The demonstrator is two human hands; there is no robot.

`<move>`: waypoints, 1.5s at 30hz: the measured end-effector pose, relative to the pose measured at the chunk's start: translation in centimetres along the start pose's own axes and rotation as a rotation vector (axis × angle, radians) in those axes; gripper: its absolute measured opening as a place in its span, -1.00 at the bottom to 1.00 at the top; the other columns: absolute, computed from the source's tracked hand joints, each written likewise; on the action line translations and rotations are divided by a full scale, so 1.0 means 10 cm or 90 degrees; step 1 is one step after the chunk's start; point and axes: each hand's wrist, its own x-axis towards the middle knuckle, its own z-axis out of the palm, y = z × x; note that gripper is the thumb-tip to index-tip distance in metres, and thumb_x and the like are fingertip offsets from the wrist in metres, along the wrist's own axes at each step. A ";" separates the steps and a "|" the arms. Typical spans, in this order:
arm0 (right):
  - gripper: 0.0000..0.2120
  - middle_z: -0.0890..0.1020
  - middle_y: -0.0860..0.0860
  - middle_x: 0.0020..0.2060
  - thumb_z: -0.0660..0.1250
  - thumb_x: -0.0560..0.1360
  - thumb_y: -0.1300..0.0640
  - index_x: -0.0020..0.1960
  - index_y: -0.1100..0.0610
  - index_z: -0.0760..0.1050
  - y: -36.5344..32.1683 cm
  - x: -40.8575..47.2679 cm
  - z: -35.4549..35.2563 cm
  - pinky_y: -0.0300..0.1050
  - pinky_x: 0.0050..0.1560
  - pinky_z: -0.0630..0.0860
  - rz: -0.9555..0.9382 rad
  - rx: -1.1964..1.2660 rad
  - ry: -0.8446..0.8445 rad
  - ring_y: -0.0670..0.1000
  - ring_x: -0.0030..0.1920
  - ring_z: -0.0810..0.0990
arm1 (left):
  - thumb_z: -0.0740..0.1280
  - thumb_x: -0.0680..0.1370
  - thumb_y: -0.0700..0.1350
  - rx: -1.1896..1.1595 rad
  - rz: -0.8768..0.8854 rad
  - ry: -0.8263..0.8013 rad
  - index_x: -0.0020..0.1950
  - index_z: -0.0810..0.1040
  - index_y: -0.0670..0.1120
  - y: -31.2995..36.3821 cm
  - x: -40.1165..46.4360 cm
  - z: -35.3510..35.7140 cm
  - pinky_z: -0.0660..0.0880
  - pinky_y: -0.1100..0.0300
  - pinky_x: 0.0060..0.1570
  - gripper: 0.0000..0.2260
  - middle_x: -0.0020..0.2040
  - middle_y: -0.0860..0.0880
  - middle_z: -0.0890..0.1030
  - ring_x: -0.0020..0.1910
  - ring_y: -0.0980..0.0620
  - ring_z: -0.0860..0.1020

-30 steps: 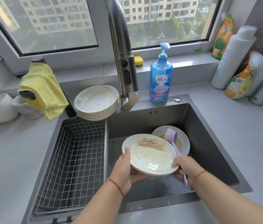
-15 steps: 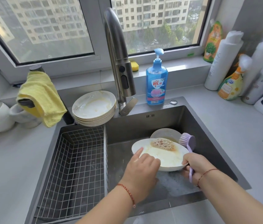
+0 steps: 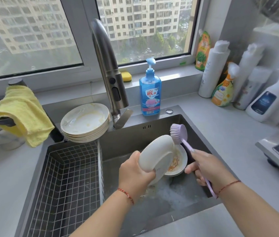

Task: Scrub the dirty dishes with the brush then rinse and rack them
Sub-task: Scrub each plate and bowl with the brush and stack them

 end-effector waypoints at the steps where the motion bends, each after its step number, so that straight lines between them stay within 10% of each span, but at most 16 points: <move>1: -0.72 0.57 0.18 -0.40 0.12 0.63 -0.02 0.28 -0.07 0.48 0.01 -0.01 -0.01 -0.28 -0.55 0.25 -0.025 -0.004 0.004 -0.04 -0.61 0.24 | 0.53 0.30 -0.09 -0.031 -0.006 0.006 -0.22 0.38 -0.05 0.01 0.01 -0.02 0.41 0.29 -0.36 -0.69 -0.29 0.05 0.53 -0.29 0.14 0.49; 10: -0.58 0.40 -0.29 -0.61 0.17 0.61 0.14 0.25 -0.39 0.34 -0.10 -0.58 0.31 -0.38 -0.54 0.25 -0.282 -0.321 -0.114 -0.20 -0.60 0.35 | 0.57 0.30 -0.16 -0.104 -0.102 0.008 -0.19 0.49 0.00 -0.05 0.10 -0.13 0.44 0.36 -0.35 -0.72 -0.24 0.08 0.60 -0.24 0.13 0.57; 15: -0.54 0.42 -0.10 -0.47 0.13 0.62 0.07 0.40 -0.38 0.18 -0.03 -0.75 0.51 -0.32 -0.46 0.29 -0.337 -0.555 -0.178 -0.16 -0.54 0.36 | 0.59 0.27 -0.28 -0.206 -0.209 0.022 -0.14 0.56 0.04 -0.16 0.15 -0.13 0.51 0.36 -0.35 -0.66 -0.20 0.06 0.65 -0.19 0.07 0.62; 20: -0.55 0.48 -0.15 -0.40 0.14 0.62 0.10 0.25 -0.47 0.22 -0.12 -0.39 0.40 -0.38 -0.46 0.24 -0.318 -0.508 -0.093 -0.18 -0.50 0.34 | 0.60 0.28 -0.21 -0.178 -0.146 0.005 -0.14 0.51 -0.05 -0.20 0.08 -0.25 0.47 0.31 -0.36 -0.69 -0.19 0.02 0.62 -0.21 0.06 0.60; 24: -0.62 0.61 -0.07 -0.27 0.12 0.62 0.14 0.38 -0.17 0.39 -0.14 -0.19 0.36 -0.29 -0.47 0.26 -0.231 -0.471 -0.014 -0.14 -0.47 0.35 | 0.61 0.29 -0.24 -0.214 -0.150 0.001 -0.11 0.52 -0.06 -0.26 0.08 -0.33 0.50 0.30 -0.33 -0.67 -0.16 0.01 0.62 -0.18 0.05 0.61; 29: -0.53 0.51 -0.13 -0.40 0.13 0.62 0.10 0.24 -0.52 0.23 -0.22 -0.55 0.65 -0.36 -0.52 0.24 -0.349 -0.515 -0.168 -0.15 -0.55 0.31 | 0.60 0.28 -0.30 -0.247 -0.177 0.011 -0.08 0.55 -0.07 -0.37 0.17 -0.33 0.50 0.29 -0.34 -0.66 -0.15 -0.02 0.65 -0.20 0.02 0.62; 37: -0.45 0.35 -0.07 -0.44 0.04 0.63 0.05 0.39 -0.51 -0.05 -0.26 -0.67 0.85 -0.23 -0.46 0.27 -0.424 -0.712 -0.221 -0.07 -0.48 0.28 | 0.60 0.28 -0.35 -0.261 -0.172 0.007 0.00 0.52 0.04 -0.52 0.26 -0.31 0.51 0.43 -0.26 -0.54 -0.06 -0.01 0.65 -0.09 0.07 0.62; 45: -0.59 0.59 0.05 -0.31 0.12 0.62 0.13 0.19 -0.41 0.34 -0.33 -0.13 0.63 -0.19 -0.45 0.35 -0.201 -0.441 -0.105 -0.05 -0.47 0.40 | 0.61 0.28 -0.22 -0.201 -0.131 -0.004 -0.09 0.53 -0.06 -0.55 0.20 -0.44 0.53 0.25 -0.30 -0.67 -0.14 0.00 0.63 -0.17 0.04 0.61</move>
